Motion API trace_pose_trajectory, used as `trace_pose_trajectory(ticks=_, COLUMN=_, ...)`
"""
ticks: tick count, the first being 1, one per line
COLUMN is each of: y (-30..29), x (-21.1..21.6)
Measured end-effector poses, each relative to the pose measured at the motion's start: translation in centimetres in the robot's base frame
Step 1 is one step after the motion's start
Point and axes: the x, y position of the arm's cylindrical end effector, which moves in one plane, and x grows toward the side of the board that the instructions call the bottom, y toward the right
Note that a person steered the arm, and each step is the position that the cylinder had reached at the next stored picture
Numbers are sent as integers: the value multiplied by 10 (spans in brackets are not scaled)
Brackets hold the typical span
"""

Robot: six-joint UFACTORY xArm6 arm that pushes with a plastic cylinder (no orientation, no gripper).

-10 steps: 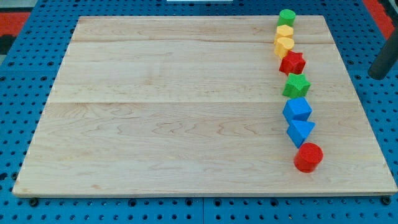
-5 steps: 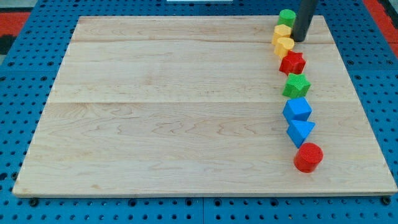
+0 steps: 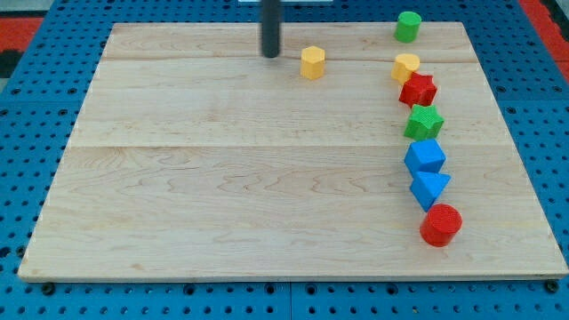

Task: Slide yellow hexagon towards top left

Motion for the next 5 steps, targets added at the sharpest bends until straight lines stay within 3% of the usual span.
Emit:
trace_pose_trajectory(ticks=1, y=57, x=-47)
trace_pose_trajectory(ticks=2, y=114, x=-19)
trace_pose_trajectory(ticks=3, y=136, x=25)
trace_pose_trajectory(ticks=4, y=60, x=18)
trace_pose_trajectory(ticks=5, y=-1, x=-17)
